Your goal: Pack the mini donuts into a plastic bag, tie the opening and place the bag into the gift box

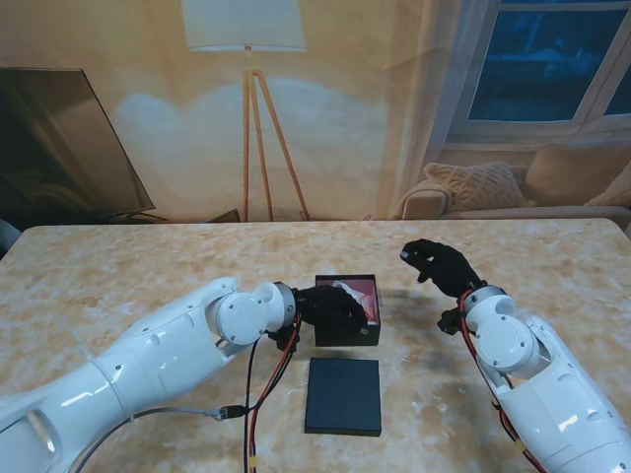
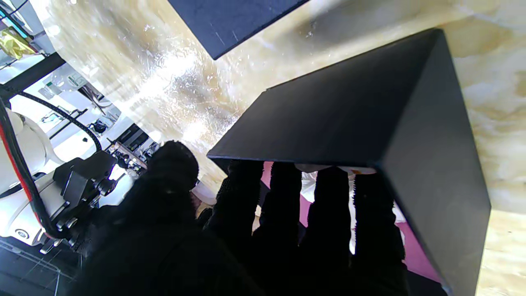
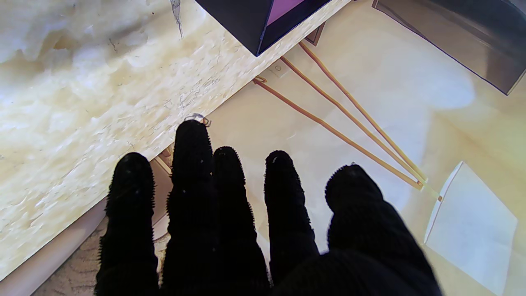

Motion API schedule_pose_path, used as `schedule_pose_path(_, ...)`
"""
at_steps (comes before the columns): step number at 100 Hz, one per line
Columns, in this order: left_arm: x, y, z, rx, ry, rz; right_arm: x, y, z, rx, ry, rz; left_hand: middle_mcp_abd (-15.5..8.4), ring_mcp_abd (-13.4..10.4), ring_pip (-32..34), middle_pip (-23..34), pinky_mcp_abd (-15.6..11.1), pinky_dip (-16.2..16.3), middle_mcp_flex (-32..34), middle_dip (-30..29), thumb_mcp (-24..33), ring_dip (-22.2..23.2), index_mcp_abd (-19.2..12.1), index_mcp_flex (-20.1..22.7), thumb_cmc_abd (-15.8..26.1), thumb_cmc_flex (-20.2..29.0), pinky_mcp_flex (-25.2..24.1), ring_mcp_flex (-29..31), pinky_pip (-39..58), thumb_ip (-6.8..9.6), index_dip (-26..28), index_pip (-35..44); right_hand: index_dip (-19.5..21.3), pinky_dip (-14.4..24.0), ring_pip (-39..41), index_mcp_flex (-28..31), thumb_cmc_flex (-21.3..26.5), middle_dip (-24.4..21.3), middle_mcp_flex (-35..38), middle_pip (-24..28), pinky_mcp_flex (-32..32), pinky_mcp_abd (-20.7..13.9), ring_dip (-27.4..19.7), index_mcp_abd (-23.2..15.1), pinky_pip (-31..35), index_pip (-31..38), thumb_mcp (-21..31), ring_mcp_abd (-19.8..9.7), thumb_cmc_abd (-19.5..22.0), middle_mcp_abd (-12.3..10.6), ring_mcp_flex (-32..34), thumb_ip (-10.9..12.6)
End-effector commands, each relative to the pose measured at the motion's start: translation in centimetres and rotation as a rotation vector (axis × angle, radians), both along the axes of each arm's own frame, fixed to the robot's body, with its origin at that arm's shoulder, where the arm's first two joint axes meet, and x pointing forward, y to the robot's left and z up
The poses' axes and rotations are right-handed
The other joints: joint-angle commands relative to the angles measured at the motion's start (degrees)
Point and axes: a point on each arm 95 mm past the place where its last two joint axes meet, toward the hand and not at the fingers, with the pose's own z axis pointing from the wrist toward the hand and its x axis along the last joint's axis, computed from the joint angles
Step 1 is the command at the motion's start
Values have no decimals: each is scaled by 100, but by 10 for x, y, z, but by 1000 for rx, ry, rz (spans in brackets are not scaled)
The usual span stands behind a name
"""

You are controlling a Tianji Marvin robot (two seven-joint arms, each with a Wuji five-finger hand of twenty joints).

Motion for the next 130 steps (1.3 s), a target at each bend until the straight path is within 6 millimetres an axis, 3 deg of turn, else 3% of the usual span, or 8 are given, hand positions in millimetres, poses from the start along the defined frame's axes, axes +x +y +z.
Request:
schedule_pose_path(1,0,-3,-1,9,18,-12,-3,4,-5,3,18,12,-102,-2,-167,13,-136,133,-128,-67,-782,55,-34,79,349,372,-68,-103,-95,141,-94,-133,-31,108,-17,-74,68,12,-68,-46,-43,39,118,-92,-6,-4,-21,-24,46,56,-14,64)
schedule_pose_path(13,-1,-5,0,-14,19,-3,-3,4,-5,2,18,12,-104,-23,-192,3,-144,121,-211,-69,-797,47,-110,33,270,458,-71,-145,-100,145,-88,-143,-24,107,-20,-66,79,13,-65,-44,-43,36,116,-89,-7,4,-17,-34,42,46,-18,64)
schedule_pose_path(23,-1,-6,9,-55,-10,1,-4,4,-5,8,21,4,-175,-56,-273,35,-123,69,-301,-61,-739,-14,-379,-20,-248,865,-109,-205,-168,133,54,61,-24,107,-18,-68,76,13,-68,-43,-45,41,117,-91,-6,3,-21,-28,41,54,-14,62)
schedule_pose_path(59,-23,-2,45,-207,-156,43,-11,2,-6,-1,50,-6,-147,-5,-209,33,-158,1,-589,-55,-761,6,-307,-373,-228,858,-162,-301,-250,127,101,165,-19,107,-2,-54,102,21,-30,-25,-56,41,124,-96,-10,29,-13,-23,19,40,-1,57)
schedule_pose_path(80,-39,22,46,-223,-253,94,-19,-1,-1,-72,90,45,-77,9,453,451,-216,143,-419,365,-744,642,-139,-384,-271,940,-5,-54,80,128,35,197,-128,207,1056,13,146,422,343,603,263,-102,600,-221,286,75,-15,-286,-39,-155,385,16)
schedule_pose_path(106,-61,61,37,-181,-320,221,-33,-15,3,-210,215,189,57,273,1661,1060,40,1240,78,1394,-739,2197,74,-219,-172,979,236,392,1029,142,-106,-20,-1618,301,2961,-102,535,1250,1205,1889,993,-370,1027,-548,949,1040,608,-891,-465,-709,1276,-106)
schedule_pose_path(124,-77,82,27,-102,-266,288,-42,-24,3,-309,363,333,256,381,2247,1346,195,1906,384,1918,-701,2804,241,-128,-153,1104,457,795,1557,176,-218,-263,-2014,303,3430,-575,742,1466,1412,2294,1189,-514,1146,-902,1104,585,866,-1114,-384,-952,1502,8)
schedule_pose_path(130,-82,88,22,-74,-271,306,-43,-25,2,-334,395,358,293,385,2591,1532,209,2192,518,2153,-640,3061,268,-63,-164,1277,604,992,1891,199,-225,-295,-1842,284,3573,-657,760,1573,1460,2405,1239,-567,1156,-1046,1143,164,964,-1169,-280,-1024,1552,109)
